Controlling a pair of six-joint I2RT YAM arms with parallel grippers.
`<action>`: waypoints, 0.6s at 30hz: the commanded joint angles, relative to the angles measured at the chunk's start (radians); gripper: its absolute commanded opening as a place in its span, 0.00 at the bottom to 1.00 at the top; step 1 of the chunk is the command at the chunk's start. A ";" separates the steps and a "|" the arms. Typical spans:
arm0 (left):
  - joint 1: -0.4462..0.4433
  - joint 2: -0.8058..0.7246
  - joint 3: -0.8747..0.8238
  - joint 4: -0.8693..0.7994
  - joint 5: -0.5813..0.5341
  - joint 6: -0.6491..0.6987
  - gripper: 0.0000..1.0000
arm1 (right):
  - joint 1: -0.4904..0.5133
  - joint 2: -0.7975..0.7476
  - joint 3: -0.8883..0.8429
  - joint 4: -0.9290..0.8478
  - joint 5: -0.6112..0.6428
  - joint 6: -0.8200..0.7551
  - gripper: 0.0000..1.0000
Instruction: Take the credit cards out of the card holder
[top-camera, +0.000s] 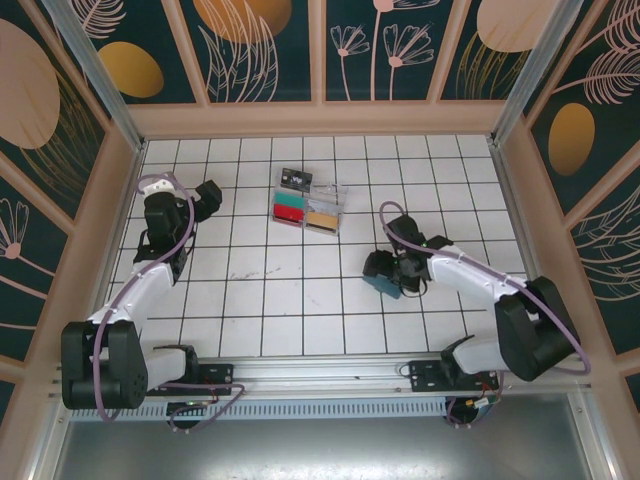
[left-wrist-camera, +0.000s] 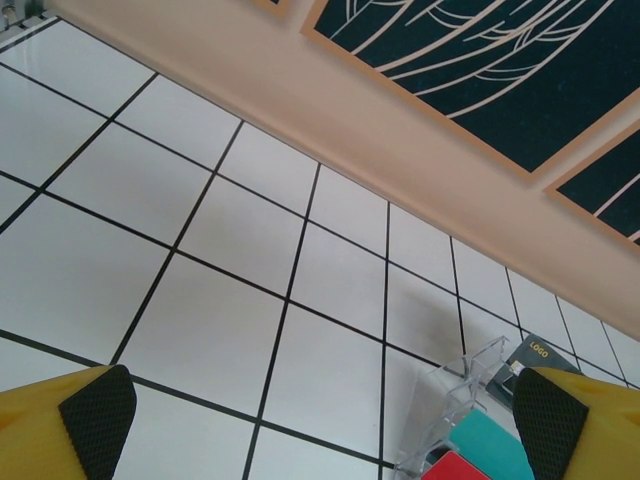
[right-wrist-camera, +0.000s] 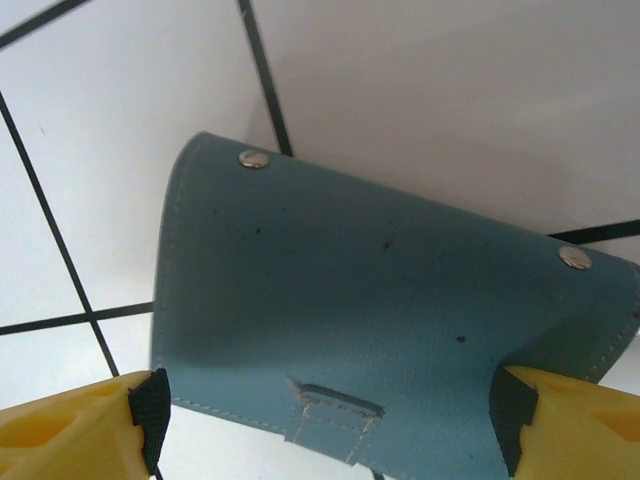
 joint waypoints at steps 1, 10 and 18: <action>-0.005 -0.005 -0.003 -0.003 0.065 -0.013 0.99 | 0.037 0.084 0.009 0.112 -0.072 0.040 0.85; -0.012 0.033 -0.044 -0.005 0.272 -0.164 0.99 | 0.093 0.267 0.181 0.283 -0.169 0.055 0.85; -0.144 0.092 -0.011 -0.077 0.332 -0.187 0.98 | -0.067 0.184 0.271 0.126 -0.170 -0.190 0.80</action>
